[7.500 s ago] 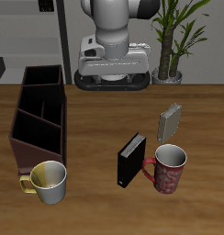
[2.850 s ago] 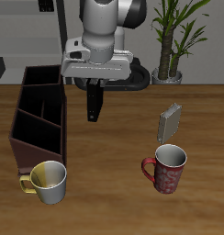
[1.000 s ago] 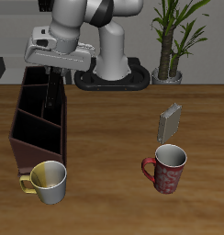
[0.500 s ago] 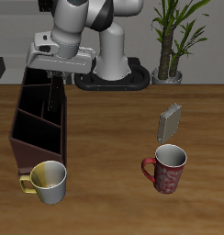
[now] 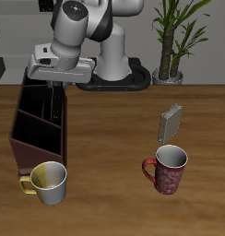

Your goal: Place the black book into the right desk caddy's front compartment and place the yellow book into the right desk caddy's right compartment and place the red mug into the right desk caddy's left compartment

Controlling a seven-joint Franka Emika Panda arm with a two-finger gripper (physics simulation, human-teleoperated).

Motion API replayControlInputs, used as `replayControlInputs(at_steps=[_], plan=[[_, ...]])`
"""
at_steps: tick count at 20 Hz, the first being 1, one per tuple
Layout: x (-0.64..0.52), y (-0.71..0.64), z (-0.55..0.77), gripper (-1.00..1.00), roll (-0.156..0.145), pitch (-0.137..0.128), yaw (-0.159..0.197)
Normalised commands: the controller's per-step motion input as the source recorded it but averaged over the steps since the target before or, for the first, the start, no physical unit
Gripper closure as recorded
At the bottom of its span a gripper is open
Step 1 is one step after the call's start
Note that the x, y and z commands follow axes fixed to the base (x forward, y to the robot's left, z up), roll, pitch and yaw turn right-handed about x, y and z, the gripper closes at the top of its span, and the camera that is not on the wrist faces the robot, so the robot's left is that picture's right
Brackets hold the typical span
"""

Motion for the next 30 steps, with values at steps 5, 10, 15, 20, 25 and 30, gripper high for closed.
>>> replayControlInputs(at_steps=[5, 10, 15, 20, 25, 30], plan=[[0.07, -0.01, -0.21, 1.00, 0.005, 0.043, -0.022], [0.07, -0.06, -0.20, 1.00, -0.011, 0.042, -0.021], [0.04, -0.05, -0.14, 1.00, -0.008, 0.039, -0.039], [-0.06, 0.02, -0.06, 1.00, 0.025, 0.023, -0.042], [-0.24, 0.05, 0.22, 1.00, 0.048, 0.004, -0.139], [-0.32, 0.17, 0.24, 1.00, 0.061, -0.033, -0.039]])
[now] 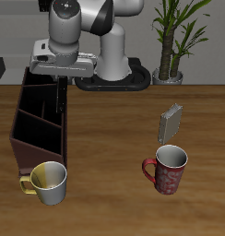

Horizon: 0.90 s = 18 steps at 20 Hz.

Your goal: Place the black book into the right desk caddy's front compartment and place the yellow book into the right desk caddy's right compartment and place the red mug into the right desk caddy's left compartment

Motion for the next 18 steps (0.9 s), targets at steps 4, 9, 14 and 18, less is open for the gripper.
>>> replayControlInputs(at_steps=[4, 9, 14, 18], plan=[[0.01, -0.14, 0.07, 1.00, -0.004, 0.025, -0.075], [0.16, -0.29, -0.06, 1.00, -0.035, 0.056, -0.127], [0.10, -0.02, -0.22, -1.00, -0.007, 0.082, -0.059], [0.03, 0.11, 0.05, -1.00, 0.006, 0.002, -0.027]])
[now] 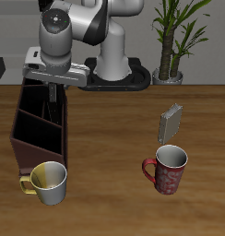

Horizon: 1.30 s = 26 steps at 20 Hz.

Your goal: Place the black book into the right desk caddy's front compartment and place the yellow book into the right desk caddy's right compartment and place the red mug into the right desk caddy's left compartment

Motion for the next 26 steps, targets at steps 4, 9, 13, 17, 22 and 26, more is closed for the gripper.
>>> replayControlInputs(at_steps=[4, 9, 13, 17, 22, 26], plan=[[0.00, 0.06, 0.13, -1.00, 0.009, -0.020, -0.013], [-0.01, 0.00, 0.25, -1.00, 0.005, -0.028, -0.037], [-0.11, 0.23, 0.26, -1.00, 0.037, -0.062, 0.014], [0.00, 0.28, 0.18, -1.00, 0.031, -0.052, 0.057], [0.11, 0.38, 0.18, -1.00, 0.006, -0.079, 0.060], [0.28, 0.43, 0.11, -1.00, 0.020, -0.052, 0.032]])
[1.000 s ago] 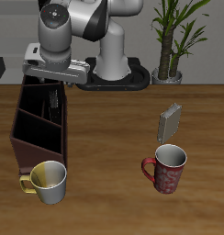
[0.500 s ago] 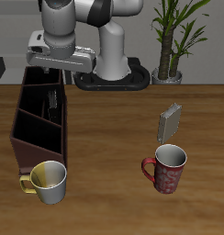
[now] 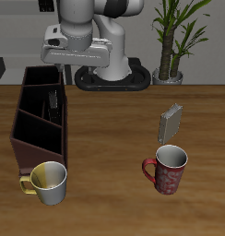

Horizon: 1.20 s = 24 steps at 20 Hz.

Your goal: Place the black book into the right desk caddy's front compartment and place the yellow book into the right desk caddy's right compartment and place the red mug into the right desk caddy's left compartment

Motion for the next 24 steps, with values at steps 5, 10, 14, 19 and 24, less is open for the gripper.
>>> replayControlInputs(at_steps=[5, 10, 14, 19, 24], plan=[[0.34, 0.52, 0.15, -1.00, 0.049, -0.064, 0.076], [0.36, 0.36, 0.06, -1.00, 0.063, -0.033, 0.001], [0.22, 0.20, -0.13, -1.00, 0.019, 0.018, -0.056], [0.00, 0.50, -0.23, -1.00, 0.036, 0.028, -0.121], [-0.23, 0.75, -0.09, -1.00, 0.066, -0.028, -0.082]])
